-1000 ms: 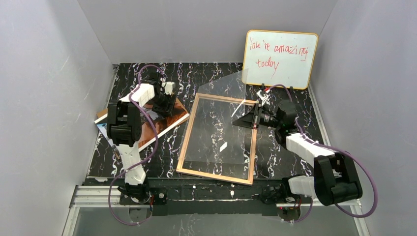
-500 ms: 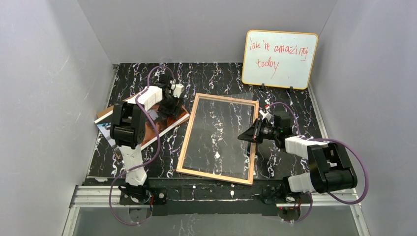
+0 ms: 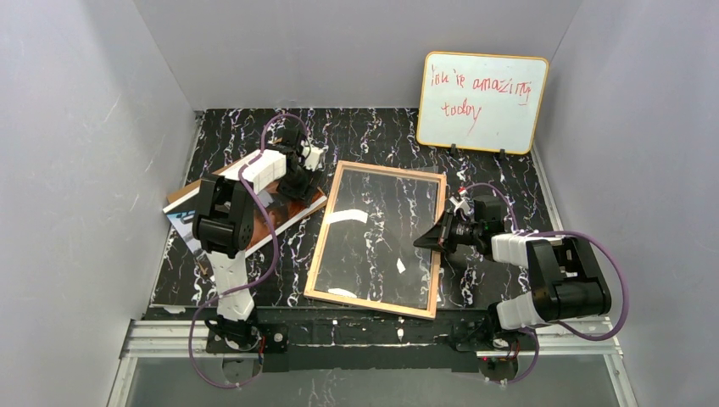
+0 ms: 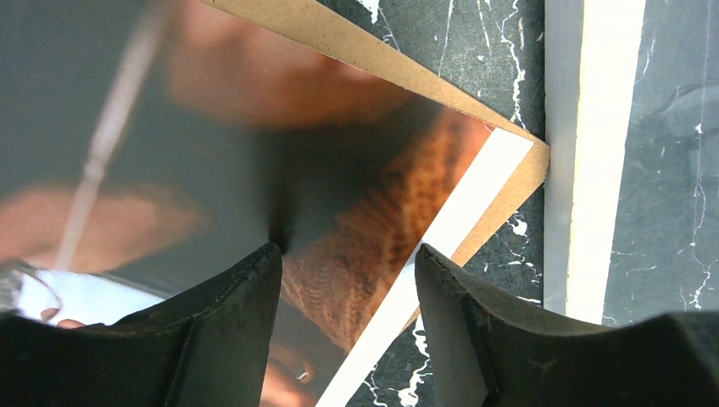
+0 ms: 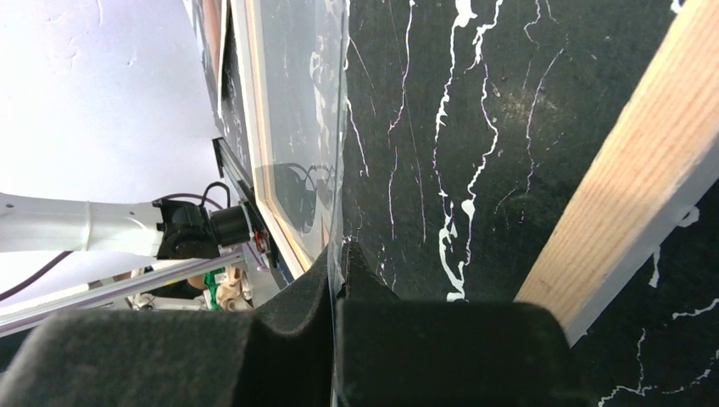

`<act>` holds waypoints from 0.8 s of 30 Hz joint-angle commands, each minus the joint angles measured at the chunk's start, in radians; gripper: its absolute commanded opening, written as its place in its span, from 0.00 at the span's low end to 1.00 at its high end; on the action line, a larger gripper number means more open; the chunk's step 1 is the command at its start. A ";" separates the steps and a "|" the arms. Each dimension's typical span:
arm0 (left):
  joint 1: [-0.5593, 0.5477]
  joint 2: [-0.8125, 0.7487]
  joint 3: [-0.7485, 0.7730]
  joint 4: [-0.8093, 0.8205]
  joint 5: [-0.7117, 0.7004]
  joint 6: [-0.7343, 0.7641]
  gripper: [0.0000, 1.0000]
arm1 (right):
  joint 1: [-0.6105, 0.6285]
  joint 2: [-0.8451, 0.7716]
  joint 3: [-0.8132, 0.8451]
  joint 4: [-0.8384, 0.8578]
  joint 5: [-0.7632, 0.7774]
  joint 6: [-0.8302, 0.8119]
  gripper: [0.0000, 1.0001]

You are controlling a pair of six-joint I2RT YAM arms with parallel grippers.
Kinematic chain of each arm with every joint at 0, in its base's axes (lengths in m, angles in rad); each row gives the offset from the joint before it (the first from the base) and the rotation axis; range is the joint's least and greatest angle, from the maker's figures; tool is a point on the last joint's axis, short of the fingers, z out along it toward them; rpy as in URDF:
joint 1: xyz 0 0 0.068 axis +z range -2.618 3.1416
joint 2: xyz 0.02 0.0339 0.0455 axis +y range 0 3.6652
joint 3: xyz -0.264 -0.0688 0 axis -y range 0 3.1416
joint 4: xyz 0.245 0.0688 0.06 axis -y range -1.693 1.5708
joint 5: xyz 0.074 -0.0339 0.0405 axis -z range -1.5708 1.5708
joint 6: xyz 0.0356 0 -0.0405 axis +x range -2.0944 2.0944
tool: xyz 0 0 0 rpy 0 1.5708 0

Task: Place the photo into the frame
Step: Place the photo frame item in the photo frame.

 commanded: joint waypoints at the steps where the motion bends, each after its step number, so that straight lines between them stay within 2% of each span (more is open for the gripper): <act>1: -0.025 0.048 -0.064 -0.046 0.076 -0.013 0.57 | -0.012 -0.001 0.000 -0.016 -0.034 -0.030 0.01; 24: -0.056 0.049 -0.069 -0.037 0.067 -0.013 0.56 | -0.051 0.056 -0.021 0.027 -0.103 -0.001 0.01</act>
